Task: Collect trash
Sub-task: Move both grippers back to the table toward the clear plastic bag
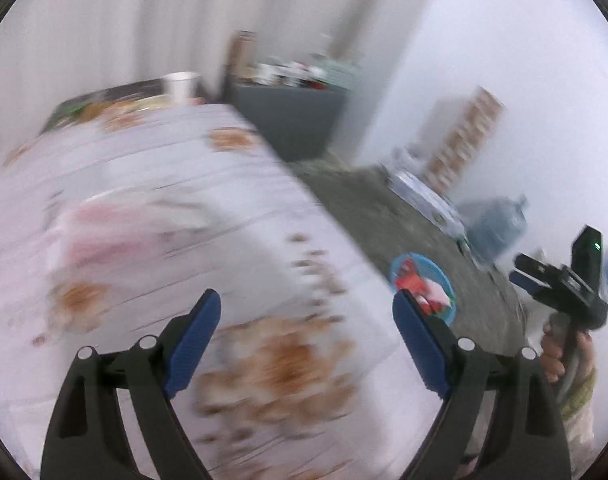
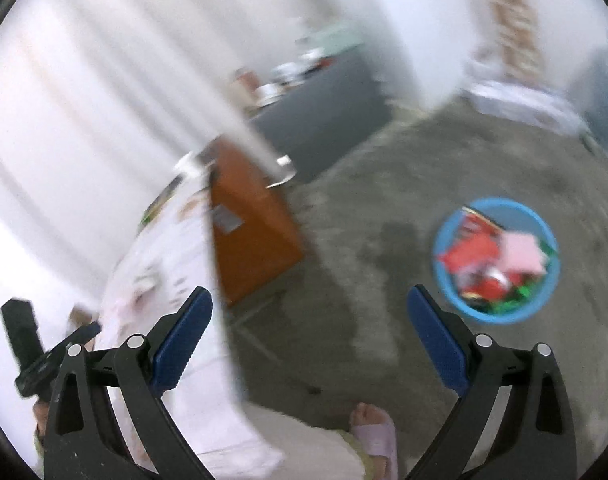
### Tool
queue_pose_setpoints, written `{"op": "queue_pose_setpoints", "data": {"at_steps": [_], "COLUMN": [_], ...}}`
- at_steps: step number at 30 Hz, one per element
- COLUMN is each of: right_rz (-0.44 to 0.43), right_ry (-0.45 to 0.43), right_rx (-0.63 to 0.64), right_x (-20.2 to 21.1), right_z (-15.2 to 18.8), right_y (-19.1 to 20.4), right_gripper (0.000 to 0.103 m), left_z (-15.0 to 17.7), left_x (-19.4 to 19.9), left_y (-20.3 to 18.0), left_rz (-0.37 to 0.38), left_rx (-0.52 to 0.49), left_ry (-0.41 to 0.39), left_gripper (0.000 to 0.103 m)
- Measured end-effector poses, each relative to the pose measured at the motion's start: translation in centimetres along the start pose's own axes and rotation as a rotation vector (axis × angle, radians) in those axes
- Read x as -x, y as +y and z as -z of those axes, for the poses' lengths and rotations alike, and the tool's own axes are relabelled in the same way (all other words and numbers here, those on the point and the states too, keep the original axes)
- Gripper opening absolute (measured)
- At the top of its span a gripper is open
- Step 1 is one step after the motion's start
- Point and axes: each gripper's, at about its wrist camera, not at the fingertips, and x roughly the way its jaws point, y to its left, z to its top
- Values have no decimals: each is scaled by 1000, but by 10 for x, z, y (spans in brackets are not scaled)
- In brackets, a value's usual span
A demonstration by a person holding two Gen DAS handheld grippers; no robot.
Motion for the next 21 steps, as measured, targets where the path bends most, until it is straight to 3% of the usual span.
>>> {"op": "queue_pose_setpoints", "data": {"at_steps": [7,11,14,17,21], "right_rz": [-225,-349,-386,-408,-344], "right_ry": [127,246,310,360,416], "right_rx": [235,335,386,407,441], "right_x": [-53,-102,-138,-173,-231], "right_z": [3,3,4,0,0], "right_y": [122,195,244,277,315], "right_gripper": [92,77,67,54,39], "left_z": [22,29,32,31,28], "left_x": [39,43,43,34,19], "left_y": [102,129,145,152,164], "left_rz": [-56,-58,-41,-10,31], "left_rx": [295,382,436,471,535], "left_ry": [-66,-89,-105,-109,-112], "left_gripper": [85,85,81,65,55]}}
